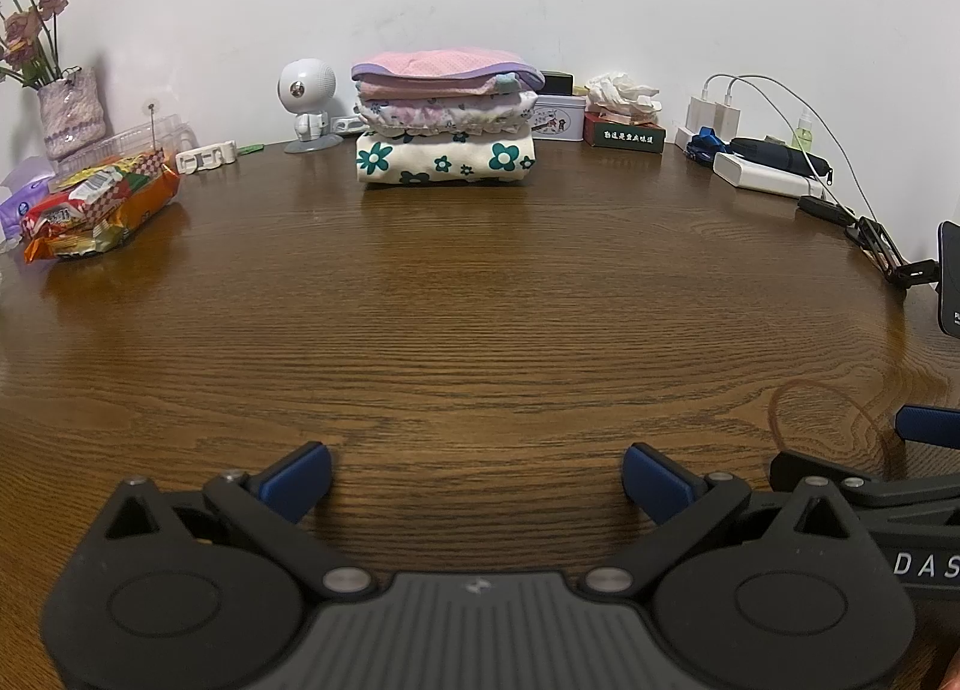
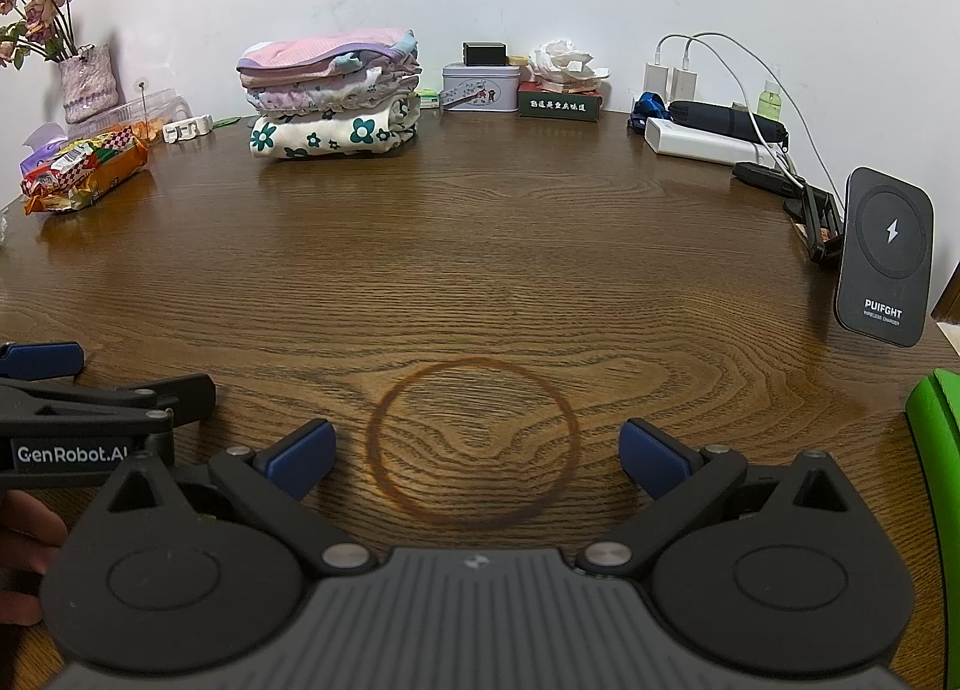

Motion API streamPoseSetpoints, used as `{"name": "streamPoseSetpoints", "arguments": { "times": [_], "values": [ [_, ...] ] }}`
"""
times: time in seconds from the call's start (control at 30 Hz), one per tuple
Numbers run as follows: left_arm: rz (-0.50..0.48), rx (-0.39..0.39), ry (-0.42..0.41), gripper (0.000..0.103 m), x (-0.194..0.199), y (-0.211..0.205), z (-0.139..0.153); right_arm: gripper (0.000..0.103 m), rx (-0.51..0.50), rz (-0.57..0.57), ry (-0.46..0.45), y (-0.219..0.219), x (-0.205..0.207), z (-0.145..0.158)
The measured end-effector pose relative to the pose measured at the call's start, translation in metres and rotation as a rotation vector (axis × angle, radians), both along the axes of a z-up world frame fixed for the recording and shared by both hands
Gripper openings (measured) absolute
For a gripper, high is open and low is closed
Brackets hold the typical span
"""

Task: Fold clothes

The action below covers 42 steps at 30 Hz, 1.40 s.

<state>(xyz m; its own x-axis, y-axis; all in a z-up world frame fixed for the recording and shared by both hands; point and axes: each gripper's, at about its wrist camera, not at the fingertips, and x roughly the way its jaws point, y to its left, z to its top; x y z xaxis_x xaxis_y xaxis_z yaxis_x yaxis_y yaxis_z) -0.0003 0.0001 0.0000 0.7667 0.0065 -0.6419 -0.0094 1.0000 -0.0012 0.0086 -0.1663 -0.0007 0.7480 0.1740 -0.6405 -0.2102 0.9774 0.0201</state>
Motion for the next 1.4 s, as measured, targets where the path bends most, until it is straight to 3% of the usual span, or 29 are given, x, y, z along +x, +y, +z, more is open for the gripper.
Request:
{"name": "streamPoseSetpoints", "arguments": {
  "times": [1.4],
  "values": [
    [0.005, 0.006, 0.0, 0.103, 0.0017, -0.0009, -0.0003, 0.103, -0.003, 0.0, 0.001, 0.001, 0.0001, -0.0003]
  ]
}}
